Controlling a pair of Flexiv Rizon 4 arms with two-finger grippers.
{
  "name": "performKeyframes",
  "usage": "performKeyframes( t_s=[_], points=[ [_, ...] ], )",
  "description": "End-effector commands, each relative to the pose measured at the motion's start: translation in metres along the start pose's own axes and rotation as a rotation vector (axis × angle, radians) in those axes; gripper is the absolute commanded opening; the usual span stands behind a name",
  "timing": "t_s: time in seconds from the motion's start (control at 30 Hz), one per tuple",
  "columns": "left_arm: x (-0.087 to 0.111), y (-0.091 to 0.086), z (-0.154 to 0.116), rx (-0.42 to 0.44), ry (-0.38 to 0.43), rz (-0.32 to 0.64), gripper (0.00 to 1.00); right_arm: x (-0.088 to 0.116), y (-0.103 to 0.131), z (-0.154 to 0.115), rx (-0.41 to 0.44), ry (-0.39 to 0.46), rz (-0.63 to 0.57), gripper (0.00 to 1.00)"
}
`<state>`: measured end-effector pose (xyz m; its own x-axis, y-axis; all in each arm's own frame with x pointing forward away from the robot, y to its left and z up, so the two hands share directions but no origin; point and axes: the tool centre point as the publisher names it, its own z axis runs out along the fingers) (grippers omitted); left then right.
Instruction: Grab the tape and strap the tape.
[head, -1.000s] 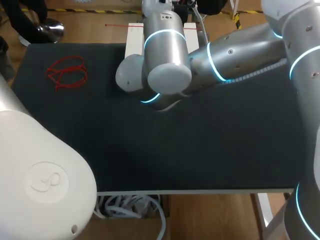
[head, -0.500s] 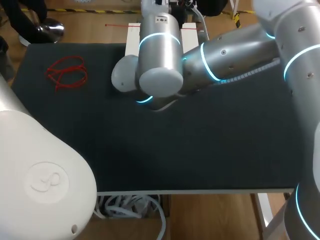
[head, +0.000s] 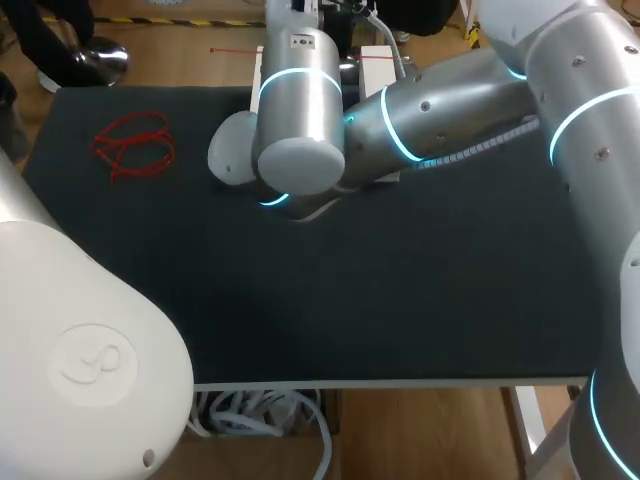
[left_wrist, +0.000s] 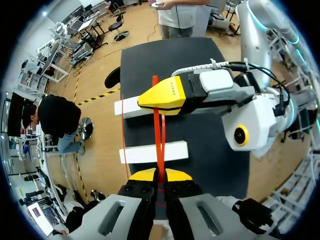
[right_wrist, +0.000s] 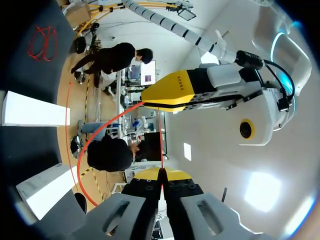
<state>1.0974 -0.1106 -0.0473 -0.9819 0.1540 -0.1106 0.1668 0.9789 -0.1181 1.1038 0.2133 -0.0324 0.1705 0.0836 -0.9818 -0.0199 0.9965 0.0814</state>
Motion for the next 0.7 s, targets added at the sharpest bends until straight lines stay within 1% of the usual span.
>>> performKeyframes(
  t_s=[0.03,0.7],
  points=[
    [0.0002,-0.0001,-0.0007,-0.003,0.002,-0.001,0.0,-0.0018,0.002,-0.0019,-0.001,0.002,-0.004,0.0],
    [0.0002,-0.0001,-0.0007,-0.003,0.002,-0.001,0.0,-0.0027,0.0086,0.0034,-0.004,-0.004,-0.018,0.0]
  ],
)
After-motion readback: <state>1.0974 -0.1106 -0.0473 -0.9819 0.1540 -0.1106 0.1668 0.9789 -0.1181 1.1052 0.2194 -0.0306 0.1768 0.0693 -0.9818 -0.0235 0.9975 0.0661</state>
